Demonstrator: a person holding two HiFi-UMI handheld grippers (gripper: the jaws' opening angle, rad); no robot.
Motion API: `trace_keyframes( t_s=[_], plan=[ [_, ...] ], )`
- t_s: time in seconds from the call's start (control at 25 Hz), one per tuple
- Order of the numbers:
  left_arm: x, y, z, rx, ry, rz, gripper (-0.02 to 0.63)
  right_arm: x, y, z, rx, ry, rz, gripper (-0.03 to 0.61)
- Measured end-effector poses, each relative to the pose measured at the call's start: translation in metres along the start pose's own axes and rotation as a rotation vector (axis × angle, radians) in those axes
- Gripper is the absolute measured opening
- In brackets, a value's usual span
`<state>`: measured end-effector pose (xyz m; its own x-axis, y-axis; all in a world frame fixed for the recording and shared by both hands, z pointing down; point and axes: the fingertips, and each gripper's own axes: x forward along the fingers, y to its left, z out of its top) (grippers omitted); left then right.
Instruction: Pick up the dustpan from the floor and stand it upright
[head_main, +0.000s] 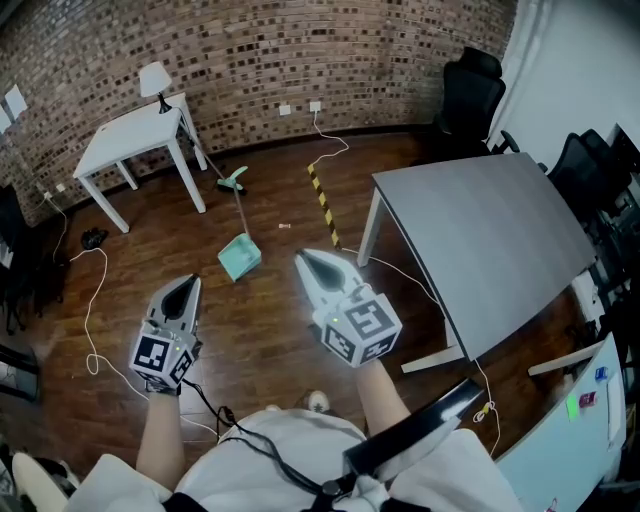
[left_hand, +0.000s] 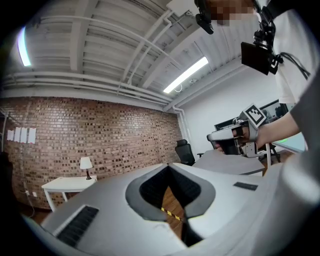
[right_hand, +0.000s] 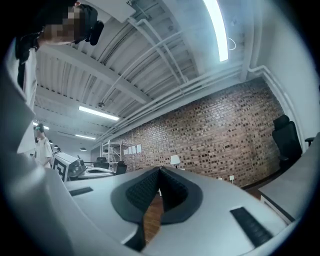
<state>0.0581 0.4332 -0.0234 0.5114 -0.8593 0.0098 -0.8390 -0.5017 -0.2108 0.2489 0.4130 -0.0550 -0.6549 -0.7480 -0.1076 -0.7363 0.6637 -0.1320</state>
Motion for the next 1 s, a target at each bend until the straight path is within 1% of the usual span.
trace_keyframes(
  t_s=[0.2,0.56,0.72,1.0],
  plan=[
    [-0.001,0.004,-0.004,-0.001,0.006,-0.011,0.005,-0.002,0.009,0.004,-0.046,-0.009,0.006,-0.018],
    [0.000,0.004,-0.003,-0.001,-0.016,-0.022,0.005,-0.003,0.008,0.006,-0.042,-0.019,-0.013,-0.017],
    [-0.001,-0.001,-0.002,0.013,-0.006,-0.034,0.005,-0.008,0.008,0.005,-0.039,-0.021,-0.022,-0.018],
    [0.000,-0.005,-0.001,0.006,-0.014,-0.041,0.005,-0.011,0.005,0.005,-0.033,-0.020,-0.033,-0.018]
  ],
)
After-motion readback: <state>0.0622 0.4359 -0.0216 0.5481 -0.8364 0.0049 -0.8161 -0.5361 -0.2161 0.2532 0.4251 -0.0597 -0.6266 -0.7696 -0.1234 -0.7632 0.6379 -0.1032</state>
